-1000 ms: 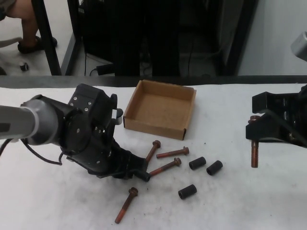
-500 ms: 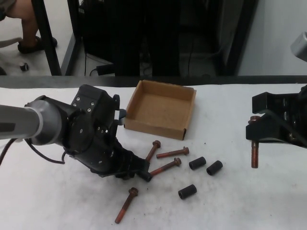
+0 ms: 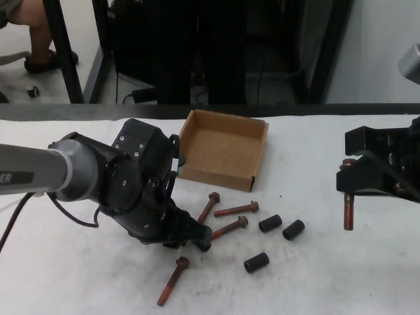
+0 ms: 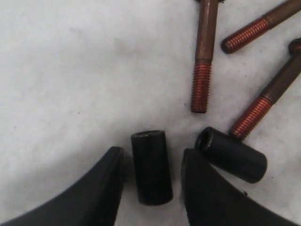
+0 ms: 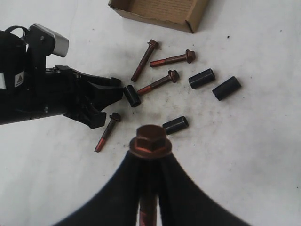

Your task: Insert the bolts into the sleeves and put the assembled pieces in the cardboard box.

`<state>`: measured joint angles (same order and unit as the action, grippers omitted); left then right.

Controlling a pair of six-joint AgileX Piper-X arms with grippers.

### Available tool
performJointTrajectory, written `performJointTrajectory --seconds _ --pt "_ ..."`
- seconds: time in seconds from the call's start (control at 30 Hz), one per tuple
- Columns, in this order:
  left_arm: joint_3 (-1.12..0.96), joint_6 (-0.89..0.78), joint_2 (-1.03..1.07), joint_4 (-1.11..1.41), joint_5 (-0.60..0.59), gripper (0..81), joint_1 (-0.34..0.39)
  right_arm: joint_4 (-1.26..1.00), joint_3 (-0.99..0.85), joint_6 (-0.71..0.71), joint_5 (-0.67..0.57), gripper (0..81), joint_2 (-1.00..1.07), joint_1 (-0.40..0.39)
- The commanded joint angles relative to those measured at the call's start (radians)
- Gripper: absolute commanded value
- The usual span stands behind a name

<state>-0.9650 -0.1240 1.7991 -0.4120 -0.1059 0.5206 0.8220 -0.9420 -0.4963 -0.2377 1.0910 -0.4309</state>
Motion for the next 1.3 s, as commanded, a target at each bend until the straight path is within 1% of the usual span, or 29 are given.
performJointTrajectory --seconds 0.0,0.07,0.17,0.3,0.43,0.5,0.57,0.6,0.73,0.87,0.97,1.13,1.2,1.27 --pt "0.011 0.0 0.03 -0.085 0.03 38.7 0.006 -0.005 -0.004 0.006 -0.015 0.0 -0.013 0.004" --pt "0.011 0.0 0.03 -0.088 0.044 36.2 0.006 -0.005 -0.004 0.006 -0.015 0.0 -0.013 0.004" --pt "0.011 0.0 0.03 -0.087 0.044 30.0 0.006 -0.005 -0.004 0.006 -0.015 0.0 -0.013 0.004" --pt "0.011 0.0 0.03 -0.087 0.029 22.0 0.006 -0.005 -0.004 0.006 -0.015 0.0 -0.013 0.004" --pt "0.011 0.0 0.03 -0.087 0.008 15.8 0.006 -0.005 -0.004 0.006 -0.015 0.0 -0.013 0.004" --pt "0.011 0.0 0.03 -0.09 0.006 10.6 0.006 -0.005 -0.004 0.006 -0.015 0.0 -0.013 0.004" --pt "0.011 0.0 0.03 -0.112 0.003 2.4 0.006 -0.005 -0.004 0.006 -0.015 0.0 -0.013 0.004" --pt "0.011 0.0 0.03 -0.124 -0.006 0.8 0.006 -0.005 -0.004 0.006 -0.015 0.0 -0.013 0.004" --pt "0.008 0.0 0.022 -0.18 -0.072 0.8 0.006 -0.005 -0.004 0.006 -0.015 0.0 -0.013 0.004" --pt "0.002 0.003 -0.028 -0.232 -0.084 0.8 0.006 -0.008 -0.004 0.006 -0.015 0.0 -0.013 0.004" --pt "0.006 0.067 -0.111 -0.241 -0.13 0.8 0.006 -0.034 -0.007 -0.001 -0.018 0.0 -0.013 0.004" --pt "0.02 0.139 -0.28 -0.208 -0.136 0.8 0.006 -0.139 -0.007 -0.063 -0.041 0.0 -0.013 0.004" --pt "0.043 0.157 -0.34 -0.167 -0.192 0.8 -0.006 -0.167 -0.007 -0.08 -0.041 0.0 -0.013 0.004" --pt "0.068 0.157 -0.392 -0.124 -0.299 0.8 -0.022 -0.195 -0.007 -0.092 -0.041 0.0 -0.009 0.004"
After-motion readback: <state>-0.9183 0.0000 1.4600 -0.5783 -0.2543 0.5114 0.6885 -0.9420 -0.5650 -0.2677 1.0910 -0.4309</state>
